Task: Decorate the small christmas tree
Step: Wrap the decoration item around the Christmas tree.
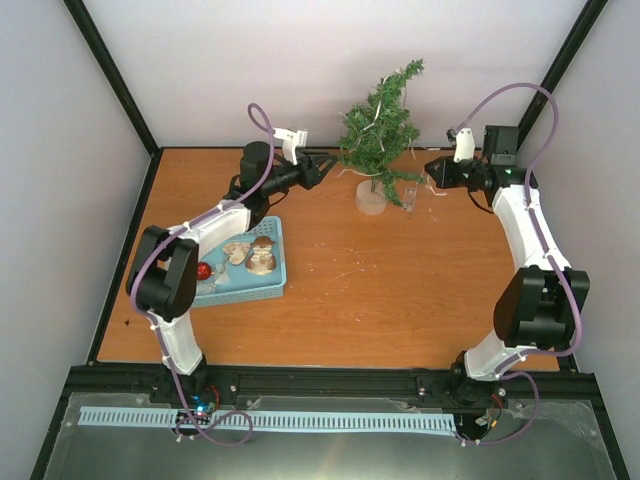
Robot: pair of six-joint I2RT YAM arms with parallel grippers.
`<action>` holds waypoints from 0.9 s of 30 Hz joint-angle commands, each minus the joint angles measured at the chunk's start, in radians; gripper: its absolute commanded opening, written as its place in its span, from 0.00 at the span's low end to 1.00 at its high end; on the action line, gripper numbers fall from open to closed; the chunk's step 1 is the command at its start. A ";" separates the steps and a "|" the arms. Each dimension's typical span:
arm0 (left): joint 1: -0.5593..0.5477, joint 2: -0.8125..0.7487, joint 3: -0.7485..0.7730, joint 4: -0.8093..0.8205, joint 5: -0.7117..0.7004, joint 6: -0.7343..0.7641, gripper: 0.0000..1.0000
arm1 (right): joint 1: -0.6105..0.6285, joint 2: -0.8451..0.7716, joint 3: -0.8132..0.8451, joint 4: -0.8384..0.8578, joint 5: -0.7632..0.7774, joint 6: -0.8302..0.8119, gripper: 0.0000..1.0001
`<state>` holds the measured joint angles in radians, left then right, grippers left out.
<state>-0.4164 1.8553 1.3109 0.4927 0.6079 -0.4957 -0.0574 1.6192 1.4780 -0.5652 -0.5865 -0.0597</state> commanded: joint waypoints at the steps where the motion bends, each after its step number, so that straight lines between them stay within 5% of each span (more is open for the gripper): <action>1: -0.004 -0.084 -0.051 0.011 -0.018 0.064 0.37 | 0.013 -0.035 -0.056 0.024 -0.093 0.034 0.11; 12: -0.021 -0.229 -0.208 0.002 -0.032 0.112 0.38 | 0.099 -0.063 -0.193 0.152 -0.138 0.072 0.21; 18: -0.028 -0.346 -0.260 -0.079 -0.065 0.189 0.43 | 0.100 -0.160 -0.284 0.254 0.153 0.122 0.26; 27: -0.028 -0.522 -0.285 -0.292 -0.138 0.267 0.50 | 0.229 -0.351 -0.724 0.752 0.492 0.302 0.31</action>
<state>-0.4400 1.3960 1.0260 0.3210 0.5091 -0.2844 0.1276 1.2732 0.8783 -0.0822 -0.3119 0.1608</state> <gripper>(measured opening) 0.486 0.300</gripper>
